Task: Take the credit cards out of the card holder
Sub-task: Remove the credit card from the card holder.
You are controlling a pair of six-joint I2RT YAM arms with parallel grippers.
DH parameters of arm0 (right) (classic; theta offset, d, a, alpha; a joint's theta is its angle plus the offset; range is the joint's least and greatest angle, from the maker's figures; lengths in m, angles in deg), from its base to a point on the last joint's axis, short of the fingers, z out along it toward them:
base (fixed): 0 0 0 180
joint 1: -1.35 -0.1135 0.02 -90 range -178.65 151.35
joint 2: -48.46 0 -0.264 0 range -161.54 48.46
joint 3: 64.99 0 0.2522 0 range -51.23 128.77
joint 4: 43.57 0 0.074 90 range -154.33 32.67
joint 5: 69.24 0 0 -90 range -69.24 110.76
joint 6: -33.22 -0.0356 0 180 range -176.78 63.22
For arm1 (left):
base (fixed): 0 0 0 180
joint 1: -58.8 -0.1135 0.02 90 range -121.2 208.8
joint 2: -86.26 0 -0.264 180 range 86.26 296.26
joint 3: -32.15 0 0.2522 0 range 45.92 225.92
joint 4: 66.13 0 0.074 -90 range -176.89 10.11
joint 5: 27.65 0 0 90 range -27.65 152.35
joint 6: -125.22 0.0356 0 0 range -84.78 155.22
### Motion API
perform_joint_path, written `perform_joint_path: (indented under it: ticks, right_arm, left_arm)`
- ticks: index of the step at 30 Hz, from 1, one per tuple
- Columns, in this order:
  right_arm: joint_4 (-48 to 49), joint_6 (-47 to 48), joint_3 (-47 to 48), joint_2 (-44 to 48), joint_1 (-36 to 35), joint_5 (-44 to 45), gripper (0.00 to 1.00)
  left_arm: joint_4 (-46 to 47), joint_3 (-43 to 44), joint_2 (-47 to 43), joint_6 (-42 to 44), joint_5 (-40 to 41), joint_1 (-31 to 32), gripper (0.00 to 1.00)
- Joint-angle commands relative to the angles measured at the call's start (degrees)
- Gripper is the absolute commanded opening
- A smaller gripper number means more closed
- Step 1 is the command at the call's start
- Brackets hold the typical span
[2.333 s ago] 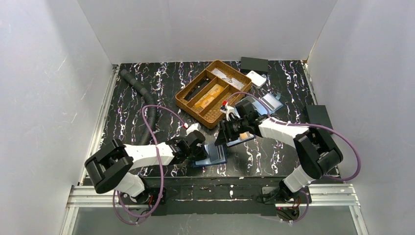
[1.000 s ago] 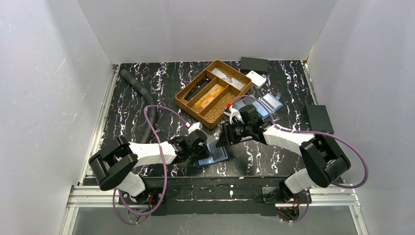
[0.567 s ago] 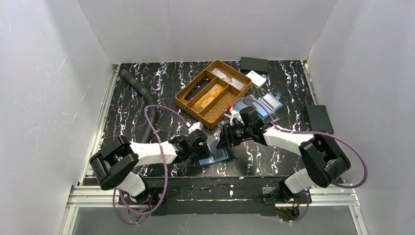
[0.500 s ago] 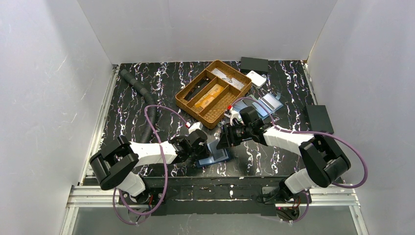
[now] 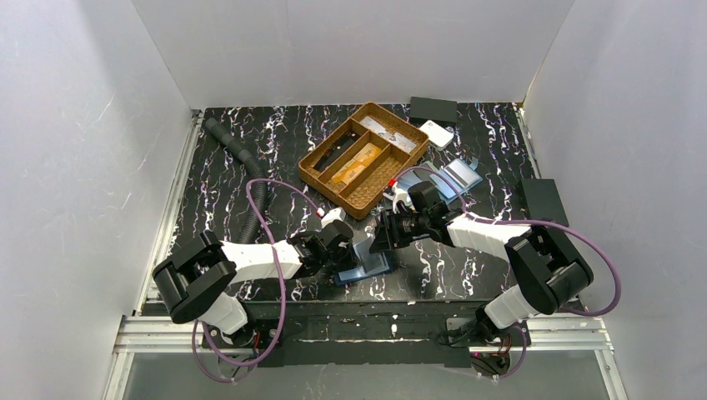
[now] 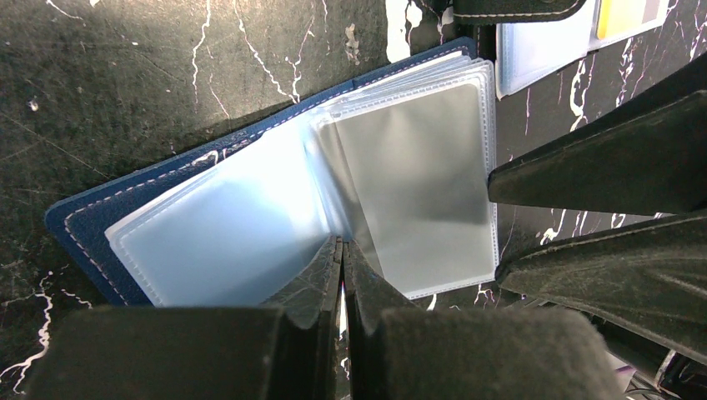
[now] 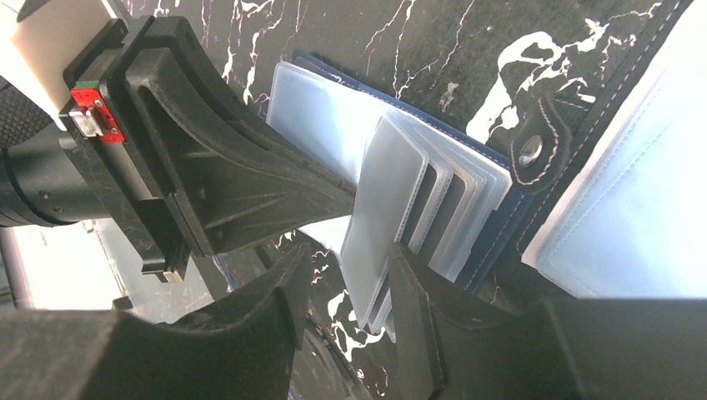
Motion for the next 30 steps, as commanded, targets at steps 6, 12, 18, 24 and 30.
perform_joint_path:
  ticks: [6, 12, 18, 24, 30]
  right_arm:
    - [4.89, -4.22, -0.34, -0.65, -0.86, -6.26, 0.43]
    - [6.30, -5.76, -0.71, -0.98, -0.81, -7.71, 0.42]
    - [7.11, -6.66, -0.64, -2.08, -0.88, -8.46, 0.42]
    - [8.67, -7.90, -0.72, -2.53, -0.87, -9.89, 0.42]
    - [9.63, -9.19, -0.06, -3.32, -0.88, -11.40, 0.41]
  left_arm:
    - [-3.54, -0.99, 1.25, 0.50, 0.47, 0.04, 0.00]
    - [-2.90, -1.22, 1.00, 0.38, 0.21, 0.04, 0.00]
    - [-0.85, -2.62, -0.36, -0.42, -0.49, -0.05, 0.01]
    - [0.91, -4.00, -2.96, -1.33, -1.14, -0.43, 0.09]
    - [1.82, -5.14, -4.87, -1.62, -1.92, -0.85, 0.13]
